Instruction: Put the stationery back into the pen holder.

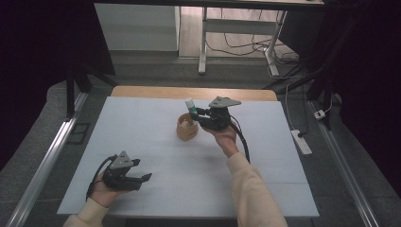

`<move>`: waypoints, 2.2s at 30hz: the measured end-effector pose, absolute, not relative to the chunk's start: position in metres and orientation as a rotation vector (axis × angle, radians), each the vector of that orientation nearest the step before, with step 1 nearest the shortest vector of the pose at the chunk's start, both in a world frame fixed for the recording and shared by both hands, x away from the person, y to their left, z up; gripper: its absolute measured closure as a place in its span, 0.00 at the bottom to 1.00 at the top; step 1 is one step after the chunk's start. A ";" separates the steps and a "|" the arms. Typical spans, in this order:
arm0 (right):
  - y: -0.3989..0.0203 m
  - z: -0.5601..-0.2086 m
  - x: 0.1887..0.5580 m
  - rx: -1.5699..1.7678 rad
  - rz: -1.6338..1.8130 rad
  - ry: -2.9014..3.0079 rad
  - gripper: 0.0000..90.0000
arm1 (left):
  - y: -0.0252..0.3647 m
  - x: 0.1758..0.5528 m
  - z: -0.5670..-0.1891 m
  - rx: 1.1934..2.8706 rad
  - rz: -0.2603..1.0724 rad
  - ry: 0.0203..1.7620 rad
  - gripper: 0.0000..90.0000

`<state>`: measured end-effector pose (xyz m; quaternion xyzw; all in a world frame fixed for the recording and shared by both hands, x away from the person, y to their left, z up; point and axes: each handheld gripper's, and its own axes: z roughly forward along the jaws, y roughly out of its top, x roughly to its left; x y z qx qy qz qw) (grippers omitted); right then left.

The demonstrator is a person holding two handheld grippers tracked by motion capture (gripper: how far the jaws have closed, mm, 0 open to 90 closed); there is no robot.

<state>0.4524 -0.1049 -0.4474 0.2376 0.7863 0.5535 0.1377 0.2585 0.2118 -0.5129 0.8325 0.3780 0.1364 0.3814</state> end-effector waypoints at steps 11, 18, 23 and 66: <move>-0.089 -0.466 0.475 0.753 1.589 2.220 0.73 | 0.216 0.261 -0.516 2.129 0.346 0.973 0.30; -0.087 -0.478 0.479 0.795 1.626 2.208 0.71 | 0.216 0.262 -0.516 2.132 0.345 0.975 0.30; -0.088 -0.481 0.476 0.866 1.619 2.194 0.45 | 0.216 0.261 -0.516 2.131 0.349 0.973 0.30; -0.254 -0.485 0.348 0.861 1.368 2.358 0.43 | 0.220 0.266 -0.516 2.106 0.373 0.993 0.30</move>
